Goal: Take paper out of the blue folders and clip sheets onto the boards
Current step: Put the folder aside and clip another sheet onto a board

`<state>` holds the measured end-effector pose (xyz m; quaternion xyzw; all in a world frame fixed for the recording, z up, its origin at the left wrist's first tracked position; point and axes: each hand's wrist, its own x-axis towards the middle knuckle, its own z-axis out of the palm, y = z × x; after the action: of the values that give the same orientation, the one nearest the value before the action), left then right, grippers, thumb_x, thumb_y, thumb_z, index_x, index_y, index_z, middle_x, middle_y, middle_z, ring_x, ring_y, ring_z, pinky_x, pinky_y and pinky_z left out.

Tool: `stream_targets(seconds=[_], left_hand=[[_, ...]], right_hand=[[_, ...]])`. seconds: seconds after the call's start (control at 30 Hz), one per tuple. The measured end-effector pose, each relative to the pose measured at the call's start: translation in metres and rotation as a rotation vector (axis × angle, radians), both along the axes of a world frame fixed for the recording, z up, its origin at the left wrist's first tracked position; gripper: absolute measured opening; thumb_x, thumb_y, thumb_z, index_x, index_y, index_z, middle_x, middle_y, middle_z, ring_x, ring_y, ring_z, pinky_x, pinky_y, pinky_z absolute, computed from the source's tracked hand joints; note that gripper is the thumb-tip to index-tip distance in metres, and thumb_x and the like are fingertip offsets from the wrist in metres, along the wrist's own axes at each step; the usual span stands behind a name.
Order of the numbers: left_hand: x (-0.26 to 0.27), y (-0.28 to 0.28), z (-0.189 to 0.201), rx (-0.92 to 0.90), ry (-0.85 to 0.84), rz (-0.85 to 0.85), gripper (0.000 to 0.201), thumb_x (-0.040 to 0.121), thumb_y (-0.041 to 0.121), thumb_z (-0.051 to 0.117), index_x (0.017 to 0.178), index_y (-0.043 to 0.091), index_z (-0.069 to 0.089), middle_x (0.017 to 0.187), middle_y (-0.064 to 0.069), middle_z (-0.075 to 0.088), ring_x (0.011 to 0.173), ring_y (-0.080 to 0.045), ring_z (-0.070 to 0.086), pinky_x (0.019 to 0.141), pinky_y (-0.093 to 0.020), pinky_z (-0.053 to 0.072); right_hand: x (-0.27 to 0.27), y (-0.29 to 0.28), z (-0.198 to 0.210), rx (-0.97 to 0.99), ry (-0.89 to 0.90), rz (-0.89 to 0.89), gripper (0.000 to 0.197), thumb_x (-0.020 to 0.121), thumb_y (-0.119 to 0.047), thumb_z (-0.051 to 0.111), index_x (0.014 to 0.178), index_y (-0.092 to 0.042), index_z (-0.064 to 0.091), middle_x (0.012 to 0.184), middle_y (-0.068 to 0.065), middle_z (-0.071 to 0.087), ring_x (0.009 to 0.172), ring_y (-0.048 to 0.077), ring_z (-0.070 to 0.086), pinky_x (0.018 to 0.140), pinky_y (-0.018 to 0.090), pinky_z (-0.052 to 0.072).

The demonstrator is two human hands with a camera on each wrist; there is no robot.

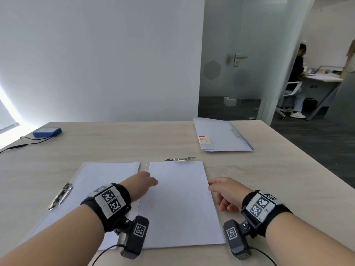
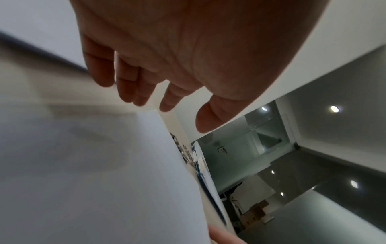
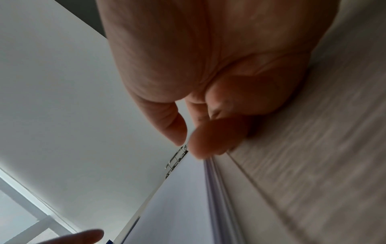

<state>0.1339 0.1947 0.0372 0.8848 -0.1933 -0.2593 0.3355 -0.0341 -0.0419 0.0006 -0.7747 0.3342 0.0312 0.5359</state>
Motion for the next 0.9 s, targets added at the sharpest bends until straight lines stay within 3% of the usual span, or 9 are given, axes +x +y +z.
stream_targets(seconds=[0.03,0.1,0.17,0.3,0.4,0.5,0.6,0.7,0.9], left_hand=[[0.007,-0.001,0.001,0.009,-0.024,-0.004,0.043,0.095,0.029,0.056,0.135,0.018,0.045,0.123,0.0,0.044,0.109,-0.022,0.045,0.086,-0.031,0.041],[0.017,-0.002,0.004,0.097,-0.127,-0.016,0.058,0.094,0.032,0.057,0.146,0.013,0.038,0.142,-0.005,0.043,0.127,-0.027,0.044,0.102,-0.035,0.038],[0.025,-0.002,0.005,0.212,-0.212,-0.058,0.056,0.096,0.034,0.052,0.148,0.016,0.037,0.154,-0.011,0.033,0.143,-0.03,0.03,0.114,-0.04,0.026],[0.043,0.0,-0.009,0.293,-0.154,-0.106,0.045,0.1,0.025,0.035,0.145,0.03,0.039,0.138,-0.01,0.044,0.136,-0.035,0.034,0.112,-0.04,0.03],[0.041,0.002,-0.016,0.351,-0.238,-0.18,0.047,0.098,0.025,0.041,0.145,0.031,0.037,0.147,-0.007,0.035,0.141,-0.035,0.025,0.115,-0.044,0.025],[0.035,0.001,-0.021,0.378,-0.251,-0.132,0.06,0.091,0.041,0.051,0.145,0.025,0.033,0.155,-0.003,0.024,0.146,-0.03,0.013,0.113,-0.048,0.018],[0.039,0.001,-0.025,0.337,-0.211,-0.118,0.063,0.089,0.045,0.053,0.145,0.024,0.033,0.156,-0.003,0.022,0.147,-0.027,0.01,0.112,-0.048,0.016],[0.042,0.002,-0.027,0.328,-0.199,-0.117,0.065,0.088,0.046,0.053,0.146,0.024,0.032,0.157,-0.002,0.02,0.147,-0.027,0.009,0.113,-0.047,0.015],[0.047,0.004,-0.03,0.305,-0.193,-0.121,0.069,0.085,0.05,0.053,0.146,0.027,0.031,0.158,-0.001,0.017,0.148,-0.027,0.006,0.113,-0.048,0.014]], right_hand=[[0.0,0.001,0.001,-0.001,0.003,0.0,0.047,0.093,-0.031,0.055,0.14,-0.031,0.053,0.071,0.009,0.06,0.048,0.017,0.061,0.039,0.019,0.036],[0.0,0.001,0.001,-0.004,0.008,0.004,0.047,0.093,-0.031,0.055,0.14,-0.032,0.053,0.07,0.009,0.06,0.048,0.017,0.061,0.039,0.019,0.036],[0.001,0.001,0.001,-0.006,0.016,-0.003,0.045,0.093,-0.032,0.055,0.139,-0.033,0.055,0.069,0.009,0.06,0.047,0.017,0.061,0.039,0.019,0.036],[0.001,0.001,0.005,0.095,0.028,-0.04,0.037,0.092,-0.037,0.058,0.129,-0.035,0.06,0.068,0.008,0.059,0.045,0.017,0.06,0.038,0.018,0.036],[0.006,-0.003,0.01,0.168,-0.016,-0.12,0.029,0.091,-0.039,0.062,0.115,-0.025,0.066,0.069,0.007,0.059,0.043,0.016,0.052,0.039,0.018,0.032],[0.028,-0.008,0.015,0.207,-0.163,-0.269,0.027,0.092,-0.03,0.062,0.112,-0.011,0.065,0.072,0.007,0.062,0.047,0.016,0.051,0.04,0.021,0.034],[0.061,-0.003,0.022,0.419,-0.307,-0.382,0.027,0.096,-0.022,0.061,0.117,-0.007,0.062,0.096,0.015,0.068,0.068,0.024,0.065,0.05,0.029,0.053],[0.094,0.001,0.02,0.541,-0.359,-0.458,0.032,0.099,-0.024,0.058,0.126,-0.009,0.055,0.123,0.019,0.06,0.093,0.032,0.067,0.065,0.041,0.058],[0.137,0.001,0.02,0.333,-0.373,-0.508,0.02,0.094,-0.022,0.053,0.112,-0.016,0.06,0.112,0.005,0.062,0.091,0.022,0.063,0.066,0.035,0.052]])
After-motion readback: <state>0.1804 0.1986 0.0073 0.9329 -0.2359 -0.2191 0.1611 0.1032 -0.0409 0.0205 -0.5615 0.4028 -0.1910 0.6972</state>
